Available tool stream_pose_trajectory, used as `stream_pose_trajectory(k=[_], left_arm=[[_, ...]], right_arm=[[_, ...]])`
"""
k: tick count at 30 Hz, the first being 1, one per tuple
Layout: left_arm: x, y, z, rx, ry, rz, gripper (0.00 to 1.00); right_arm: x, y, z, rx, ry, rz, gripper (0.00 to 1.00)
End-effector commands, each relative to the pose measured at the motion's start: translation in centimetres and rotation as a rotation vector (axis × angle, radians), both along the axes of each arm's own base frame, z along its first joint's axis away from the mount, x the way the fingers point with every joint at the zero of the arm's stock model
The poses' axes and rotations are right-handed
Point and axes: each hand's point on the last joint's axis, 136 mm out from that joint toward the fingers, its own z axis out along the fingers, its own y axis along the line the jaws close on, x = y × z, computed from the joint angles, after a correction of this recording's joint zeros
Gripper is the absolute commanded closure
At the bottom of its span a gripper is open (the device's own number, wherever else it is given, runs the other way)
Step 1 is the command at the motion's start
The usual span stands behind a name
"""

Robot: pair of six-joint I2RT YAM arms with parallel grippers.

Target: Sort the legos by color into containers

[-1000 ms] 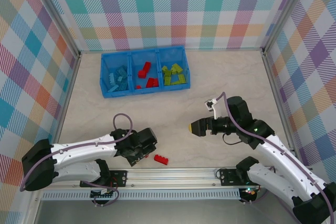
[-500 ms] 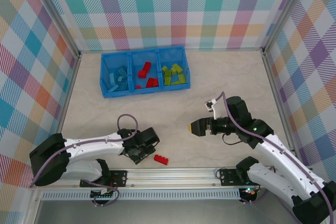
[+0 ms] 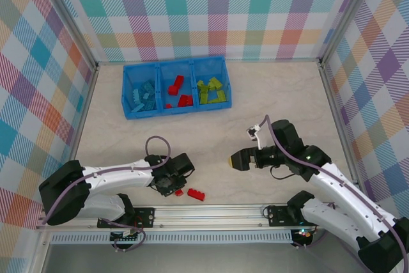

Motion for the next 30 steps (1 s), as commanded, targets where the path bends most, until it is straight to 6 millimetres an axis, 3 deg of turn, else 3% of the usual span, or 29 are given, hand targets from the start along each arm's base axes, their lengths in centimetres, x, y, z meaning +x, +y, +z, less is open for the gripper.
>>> stream_pose_trajectory(k=[1,6,8,12,16,19,25,28,30], left_arm=[[1.9,-0.5,0.5,0.006,-0.063,-0.022,0.85],[3.7,-1.7,2.4,-0.007,-0.12,-0.084,0.95],[5.2,-2.1,4.3,0.006,-0.188,-0.133,0.96],[10.4,-1.2,10.6,0.124,-0.426,-0.206,0.97],[16.8,0.7,16.6,0.284,-0.631,-0.221,0.97],[21.9,2.1,19.0,0.37,-0.724,-0.168,0.97],[32.7,2.3,18.4,0.387,-0.739,-0.104,0.96],[36.8,2.7,16.6,0.376,-0.696,-0.068,0.89],[38.7,2.7,15.7,0.367,-0.666,-0.057,0.78]], right_arm=[[-0.8,0.3,-0.5,-0.016,0.02,0.031,0.0],[-0.2,0.4,0.2,-0.009,-0.012,0.0,0.0],[0.2,0.4,0.7,0.003,-0.028,-0.02,0.0],[1.1,0.8,2.3,0.058,-0.107,-0.056,0.0],[4.1,-0.5,3.7,0.061,-0.24,-0.235,0.0],[5.6,-1.7,4.3,0.057,-0.312,-0.34,0.0],[5.7,-2.0,4.9,0.05,-0.323,-0.349,0.0],[5.3,-2.3,5.0,0.047,-0.302,-0.354,0.0],[5.1,-2.6,5.0,0.042,-0.293,-0.363,0.0]])
